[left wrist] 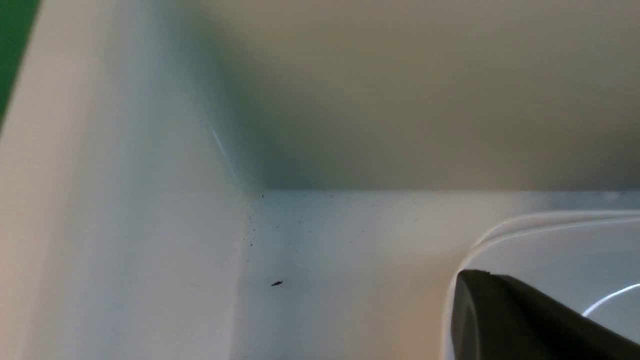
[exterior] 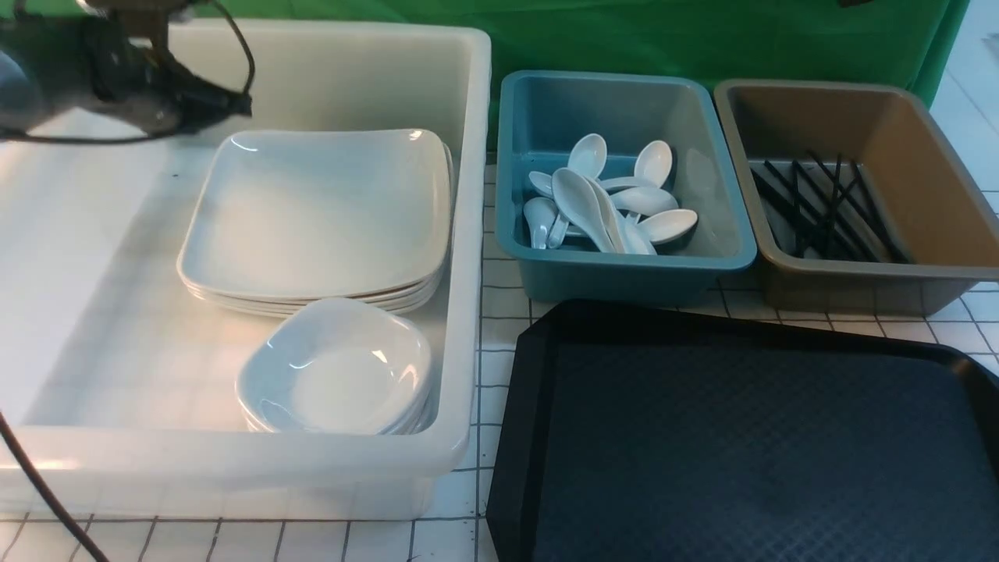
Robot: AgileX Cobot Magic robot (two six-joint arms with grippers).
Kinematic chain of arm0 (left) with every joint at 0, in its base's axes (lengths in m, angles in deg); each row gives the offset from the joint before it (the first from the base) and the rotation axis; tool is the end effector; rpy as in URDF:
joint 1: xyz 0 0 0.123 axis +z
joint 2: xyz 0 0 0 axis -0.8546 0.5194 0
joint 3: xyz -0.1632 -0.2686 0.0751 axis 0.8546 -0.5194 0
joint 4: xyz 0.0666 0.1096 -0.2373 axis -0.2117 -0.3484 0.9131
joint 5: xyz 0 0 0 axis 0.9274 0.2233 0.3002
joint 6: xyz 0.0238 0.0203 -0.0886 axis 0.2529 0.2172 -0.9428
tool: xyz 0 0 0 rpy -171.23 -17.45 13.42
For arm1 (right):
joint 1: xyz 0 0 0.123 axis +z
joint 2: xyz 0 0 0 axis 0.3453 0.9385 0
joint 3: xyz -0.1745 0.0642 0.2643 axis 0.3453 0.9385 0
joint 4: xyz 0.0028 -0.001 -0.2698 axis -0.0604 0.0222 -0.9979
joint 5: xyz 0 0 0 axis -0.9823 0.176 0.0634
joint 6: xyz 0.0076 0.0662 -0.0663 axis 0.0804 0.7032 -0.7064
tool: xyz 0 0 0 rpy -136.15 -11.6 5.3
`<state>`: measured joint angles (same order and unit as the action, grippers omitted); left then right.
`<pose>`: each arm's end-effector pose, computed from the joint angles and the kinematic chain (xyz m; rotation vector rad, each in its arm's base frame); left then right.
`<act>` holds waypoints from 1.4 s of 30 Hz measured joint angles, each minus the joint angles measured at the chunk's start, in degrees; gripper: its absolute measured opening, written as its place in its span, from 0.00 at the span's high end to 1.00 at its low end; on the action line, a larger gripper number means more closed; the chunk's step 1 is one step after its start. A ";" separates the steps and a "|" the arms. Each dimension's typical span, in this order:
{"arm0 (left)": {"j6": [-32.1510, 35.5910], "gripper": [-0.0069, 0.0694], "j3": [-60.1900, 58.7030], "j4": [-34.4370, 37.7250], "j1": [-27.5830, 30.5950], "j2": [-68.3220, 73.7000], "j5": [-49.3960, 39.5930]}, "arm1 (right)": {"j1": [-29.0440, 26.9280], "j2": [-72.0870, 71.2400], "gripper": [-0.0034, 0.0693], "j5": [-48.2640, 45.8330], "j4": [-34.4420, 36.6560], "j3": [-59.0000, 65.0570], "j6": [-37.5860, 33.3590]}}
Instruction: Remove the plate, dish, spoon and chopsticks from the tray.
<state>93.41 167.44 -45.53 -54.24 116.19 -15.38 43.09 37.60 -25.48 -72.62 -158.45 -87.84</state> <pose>0.5437 0.0412 0.2653 -0.0454 2.2360 0.0448 0.2837 0.1321 0.5236 -0.8451 2.1531 0.1922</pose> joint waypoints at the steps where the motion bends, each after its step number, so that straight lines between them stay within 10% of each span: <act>1: 0.13 0.90 0.00 0.92 -0.08 -1.20 -0.91 | 0.00 0.00 0.95 0.00 0.00 0.00 0.00; 9: 10.80 0.90 0.00 14.72 -4.29 -15.97 -17.67 | 0.00 -1.97 0.95 1.85 -4.69 -0.46 6.08; 21: 13.72 0.90 -7.78 15.02 -19.84 -40.20 -28.76 | 0.00 -19.82 0.95 3.41 -14.31 3.35 13.83; 42: 5.29 0.90 -80.02 15.06 -28.65 -98.80 9.93 | 0.00 -79.06 0.92 72.14 -14.44 84.24 29.30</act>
<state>98.70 87.42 -30.47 -82.89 17.40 -5.46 43.09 -41.46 46.66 -87.06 -74.21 -58.54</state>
